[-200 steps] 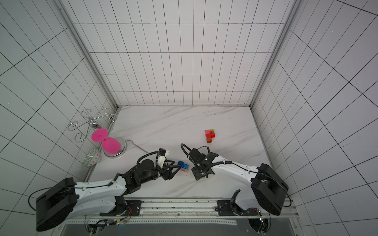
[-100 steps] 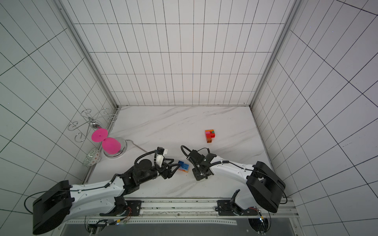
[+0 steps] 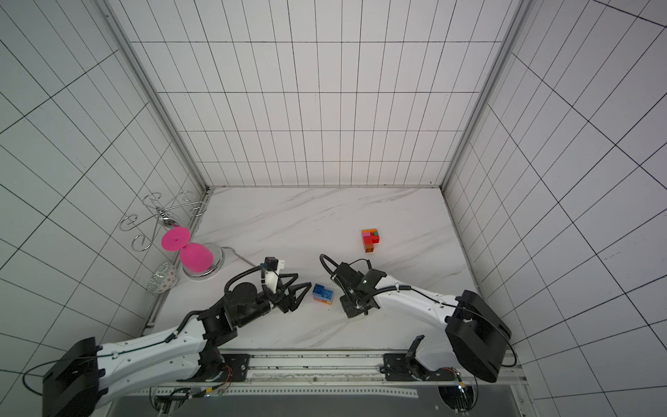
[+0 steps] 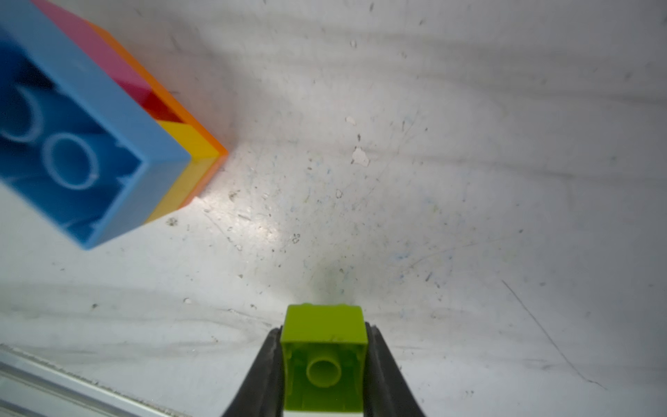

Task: Assemble the letter p with lego
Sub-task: Pick up the lego brick from the center of the board, then assemble the lego brick with the lego brick.

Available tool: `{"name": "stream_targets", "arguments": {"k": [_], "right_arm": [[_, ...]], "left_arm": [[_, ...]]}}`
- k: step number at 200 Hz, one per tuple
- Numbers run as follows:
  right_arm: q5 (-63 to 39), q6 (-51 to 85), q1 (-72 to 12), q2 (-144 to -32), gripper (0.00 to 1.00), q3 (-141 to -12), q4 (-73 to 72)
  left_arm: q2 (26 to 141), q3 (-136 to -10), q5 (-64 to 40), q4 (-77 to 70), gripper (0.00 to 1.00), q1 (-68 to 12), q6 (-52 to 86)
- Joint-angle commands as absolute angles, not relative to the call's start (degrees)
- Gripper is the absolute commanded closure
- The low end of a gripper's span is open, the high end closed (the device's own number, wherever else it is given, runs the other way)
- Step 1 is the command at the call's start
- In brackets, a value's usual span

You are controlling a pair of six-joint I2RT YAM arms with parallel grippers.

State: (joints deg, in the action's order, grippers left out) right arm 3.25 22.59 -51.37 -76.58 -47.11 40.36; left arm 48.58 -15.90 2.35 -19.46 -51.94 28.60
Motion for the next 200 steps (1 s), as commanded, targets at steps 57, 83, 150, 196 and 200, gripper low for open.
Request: {"name": "stream_targets", "arguments": {"k": [57, 83, 150, 196, 200], "right_arm": [[-0.2, -0.4, -52.0, -82.2, 1.0, -68.3, 48.6], [-5.1, -5.3, -52.0, -88.5, 1.0, -76.3, 55.3], [-5.1, -14.6, -54.7, -100.1, 1.0, -87.3, 62.6], [-5.0, -16.7, -55.9, -103.7, 1.0, -89.6, 61.8], [-5.0, -16.8, -55.9, -103.9, 1.0, -89.7, 61.6]], "left_arm": [[45.3, -10.6, -10.5, -22.1, 0.02, -29.6, 37.3], [46.5, -10.2, -13.1, -23.1, 0.02, -26.2, 38.9], [45.5, -10.0, -12.0, -21.4, 0.02, -24.7, 39.4], [43.6, -9.7, -11.1, -20.1, 0.02, -24.2, 39.5], [43.6, -9.7, -11.1, -20.1, 0.02, -24.2, 39.6]]}}
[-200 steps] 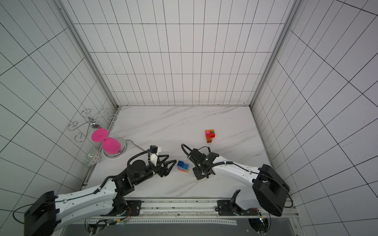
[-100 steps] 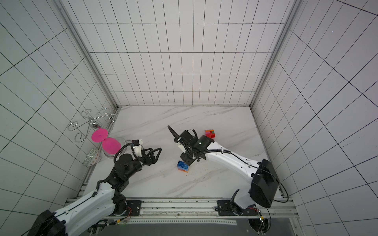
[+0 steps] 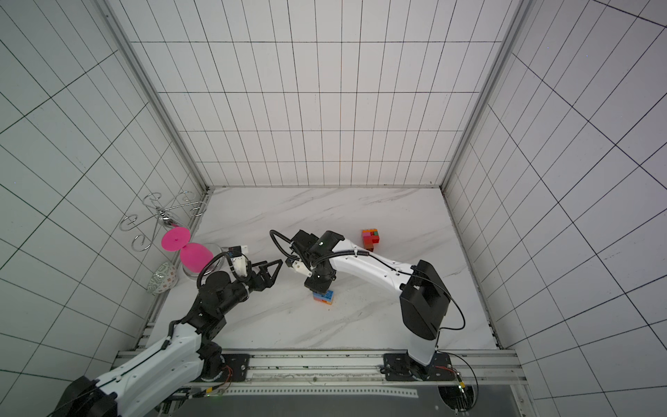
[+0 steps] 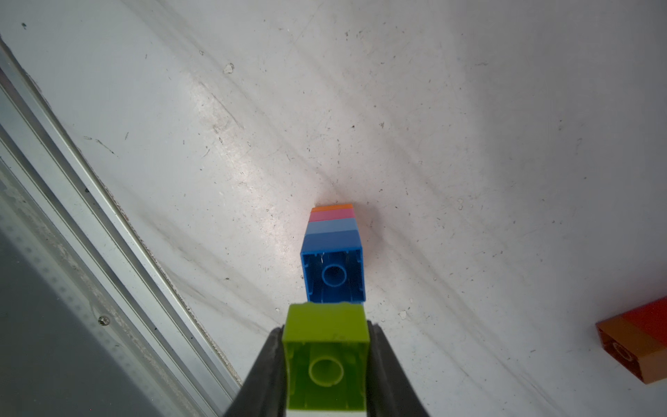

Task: Assemble the letter p with lego
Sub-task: Assemble the lego brick with the lego brick.

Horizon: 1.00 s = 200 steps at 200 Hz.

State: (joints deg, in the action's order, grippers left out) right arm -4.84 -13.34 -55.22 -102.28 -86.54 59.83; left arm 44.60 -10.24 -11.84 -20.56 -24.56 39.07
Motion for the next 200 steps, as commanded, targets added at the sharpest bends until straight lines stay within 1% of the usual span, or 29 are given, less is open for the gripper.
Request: {"name": "stream_targets", "arguments": {"k": [1, 59, 128, 166, 200], "right_arm": [[-5.0, -16.8, -55.9, -104.0, 1.0, -89.7, 61.5], [-5.0, -18.3, -56.0, -106.5, 1.0, -89.0, 59.7], [-7.2, -18.6, -56.0, -105.3, 1.0, -85.0, 57.1], [-9.9, -19.3, -56.0, -103.0, 1.0, -79.4, 54.6], [-9.4, -18.9, -56.2, -102.4, 1.0, -74.7, 53.0]], "left_arm": [[43.6, -9.7, -11.1, -20.1, 0.02, -24.2, 39.6], [42.9, -9.5, -10.9, -19.8, 0.02, -24.1, 39.5], [43.0, -9.0, -11.3, -20.9, 0.02, -24.1, 39.8], [43.7, -9.1, -11.9, -21.5, 0.02, -24.1, 39.7], [43.6, -9.1, -12.1, -21.5, 0.02, -24.1, 39.6]]}}
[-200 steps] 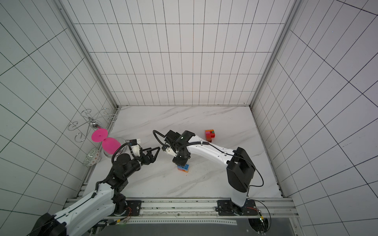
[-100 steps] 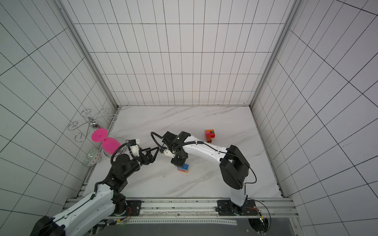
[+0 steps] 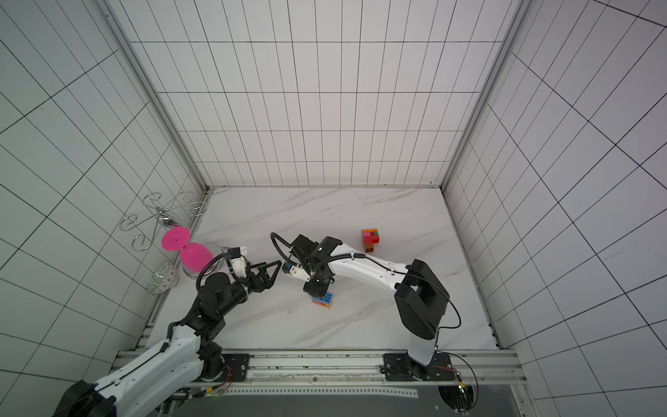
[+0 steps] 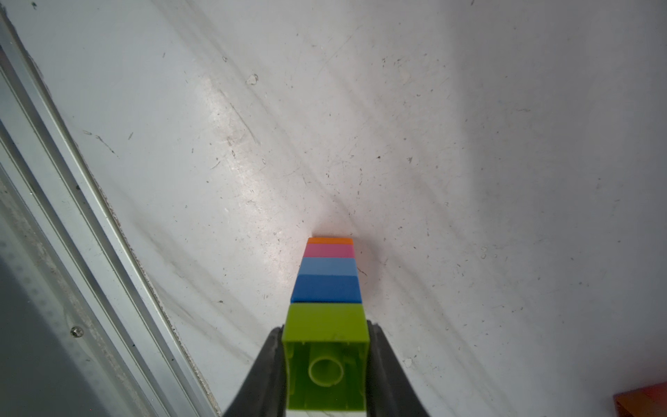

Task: Assemble the letter p with lego
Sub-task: Assemble the lego brick with the lego brick.

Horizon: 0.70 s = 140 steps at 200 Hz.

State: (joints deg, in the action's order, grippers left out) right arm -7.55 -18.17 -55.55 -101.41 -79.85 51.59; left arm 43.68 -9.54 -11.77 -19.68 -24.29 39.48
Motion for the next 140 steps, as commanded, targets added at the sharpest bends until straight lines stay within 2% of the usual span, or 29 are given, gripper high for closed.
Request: {"name": "stream_targets", "arguments": {"k": [1, 45, 140], "right_arm": [[-9.5, -18.9, -56.2, -102.3, 1.0, -74.6, 52.9], [-9.1, -17.2, -56.2, -103.3, 1.0, -69.9, 50.1], [-4.2, -15.6, -57.4, -108.6, 1.0, -67.8, 53.7]], "left_arm": [[43.6, -9.1, -12.2, -21.5, 0.02, -24.1, 39.6], [43.2, -9.1, -12.3, -21.2, 0.02, -24.1, 39.4], [42.8, -9.4, -12.6, -20.4, 0.02, -24.1, 38.9]]}}
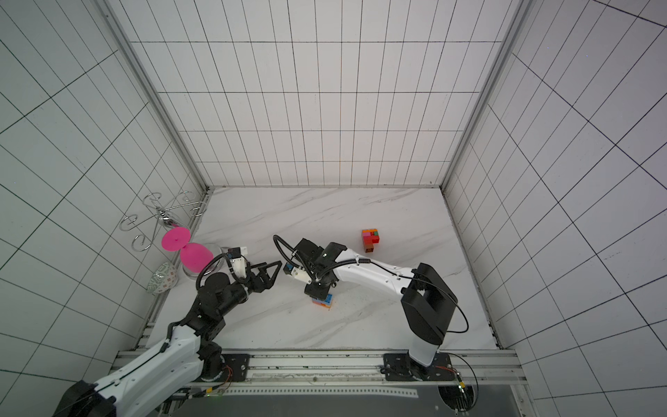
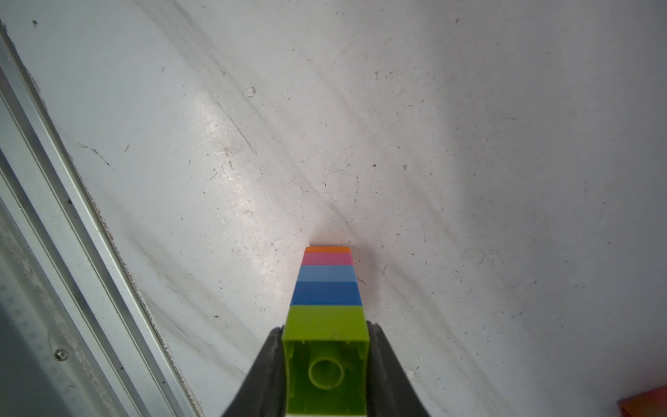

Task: Assemble the letter p with lego
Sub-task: Assemble the lego brick with the lego brick.

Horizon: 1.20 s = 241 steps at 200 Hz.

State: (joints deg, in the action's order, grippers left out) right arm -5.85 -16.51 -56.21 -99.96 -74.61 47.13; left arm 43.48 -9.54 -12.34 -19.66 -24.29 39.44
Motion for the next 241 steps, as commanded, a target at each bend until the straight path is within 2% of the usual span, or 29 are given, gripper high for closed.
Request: {"name": "stream_targets", "arguments": {"k": [1, 119, 146, 159, 165, 173, 190, 200, 226, 241], "right_arm": [[-4.2, -15.5, -57.3, -108.7, 1.0, -67.8, 53.7], [-5.4, -12.6, -57.3, -107.0, 1.0, -66.5, 51.3], [-3.7, -8.6, -57.3, -99.8, 0.75, -69.0, 51.5], [-1.8, -6.7, -57.3, -96.3, 0.58, -70.2, 51.7], [-1.2, -6.0, -57.4, -95.0, 0.43, -70.8, 51.9], [0.5, -4.8, -57.4, -93.4, 0.32, -71.5, 52.2], [4.4, -1.3, -57.4, -90.6, 0.22, -72.4, 52.7], [7.1, 1.9, -57.3, -88.9, 0.0, -72.6, 52.7], [8.7, 12.2, -57.3, -85.6, 0.01, -72.0, 52.5], [5.2, 17.6, -56.3, -84.6, 0.02, -71.8, 52.6]], "left_arm": [[42.8, -9.5, -12.6, -20.3, 0.02, -24.1, 38.9], [42.5, -9.8, -13.4, -19.8, 0.02, -24.1, 38.3], [42.6, -10.0, -14.3, -19.8, 0.02, -24.1, 37.7], [42.9, -10.1, -14.8, -19.9, 0.03, -24.1, 37.6], [42.9, -10.1, -15.0, -19.9, 0.03, -24.1, 37.6], [43.0, -10.2, -15.2, -20.0, 0.03, -24.1, 37.5], [43.1, -10.1, -15.6, -20.1, 0.03, -24.0, 37.4], [43.1, -10.1, -15.7, -20.1, 0.03, -24.1, 37.4], [43.7, -9.8, -15.9, -21.1, 0.03, -24.1, 37.5], [45.2, -9.8, -16.2, -21.8, 0.03, -24.2, 37.6]]}}
